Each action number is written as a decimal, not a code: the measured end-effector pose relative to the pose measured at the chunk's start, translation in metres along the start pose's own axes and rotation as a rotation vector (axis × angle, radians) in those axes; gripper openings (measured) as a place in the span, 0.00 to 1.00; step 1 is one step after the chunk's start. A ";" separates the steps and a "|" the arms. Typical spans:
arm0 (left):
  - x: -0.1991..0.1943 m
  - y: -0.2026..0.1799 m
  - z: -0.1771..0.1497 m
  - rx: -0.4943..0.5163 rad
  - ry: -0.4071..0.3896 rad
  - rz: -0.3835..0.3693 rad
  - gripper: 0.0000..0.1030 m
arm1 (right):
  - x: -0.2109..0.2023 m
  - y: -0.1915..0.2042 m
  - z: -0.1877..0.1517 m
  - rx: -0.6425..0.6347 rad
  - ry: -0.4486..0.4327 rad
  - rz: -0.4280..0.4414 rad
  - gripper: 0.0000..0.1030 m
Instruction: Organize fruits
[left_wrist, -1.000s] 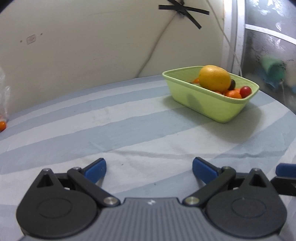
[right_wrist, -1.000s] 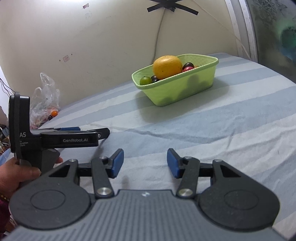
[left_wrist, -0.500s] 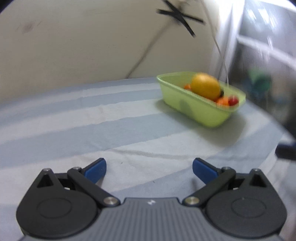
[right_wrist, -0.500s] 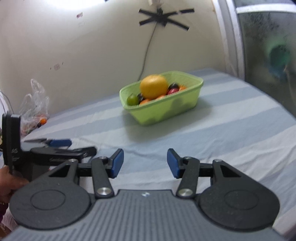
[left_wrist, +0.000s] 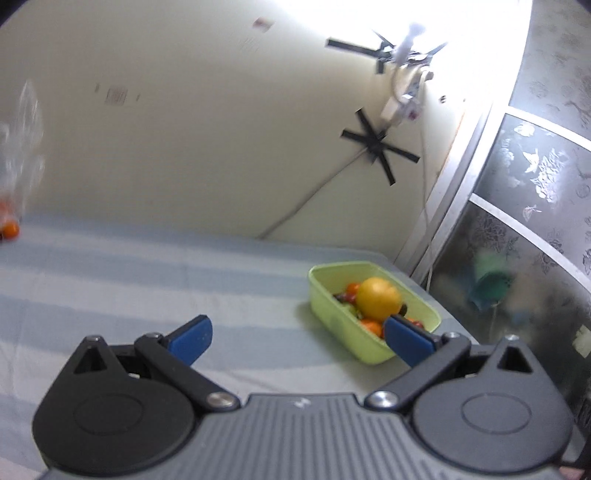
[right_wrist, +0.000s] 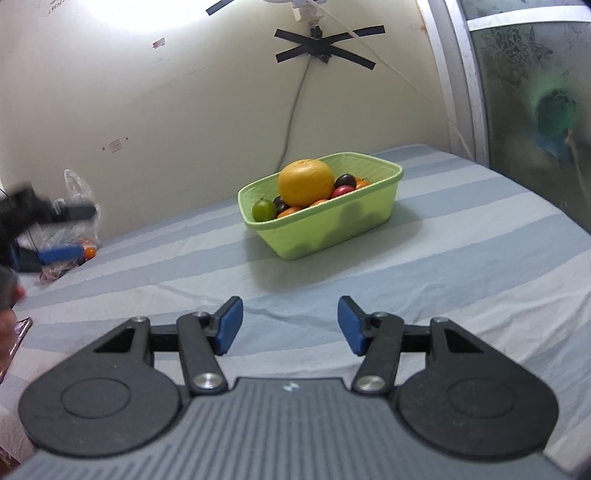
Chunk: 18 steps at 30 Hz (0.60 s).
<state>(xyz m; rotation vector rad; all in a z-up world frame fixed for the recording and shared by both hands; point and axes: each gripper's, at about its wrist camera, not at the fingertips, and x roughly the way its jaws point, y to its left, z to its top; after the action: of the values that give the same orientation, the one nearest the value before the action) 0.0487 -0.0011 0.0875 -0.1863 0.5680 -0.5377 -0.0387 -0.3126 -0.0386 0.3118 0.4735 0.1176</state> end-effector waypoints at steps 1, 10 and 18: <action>-0.001 -0.008 0.001 0.021 -0.012 0.013 1.00 | 0.000 0.000 -0.001 -0.001 -0.001 0.001 0.58; -0.001 -0.080 -0.014 0.283 -0.067 0.069 1.00 | -0.001 -0.012 -0.007 0.037 -0.015 0.018 0.58; 0.007 -0.090 -0.025 0.331 -0.075 0.154 1.00 | -0.001 -0.018 -0.010 0.031 -0.021 0.032 0.58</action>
<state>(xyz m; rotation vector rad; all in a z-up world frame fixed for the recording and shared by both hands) 0.0013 -0.0818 0.0912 0.1501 0.4098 -0.4650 -0.0441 -0.3268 -0.0525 0.3507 0.4495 0.1382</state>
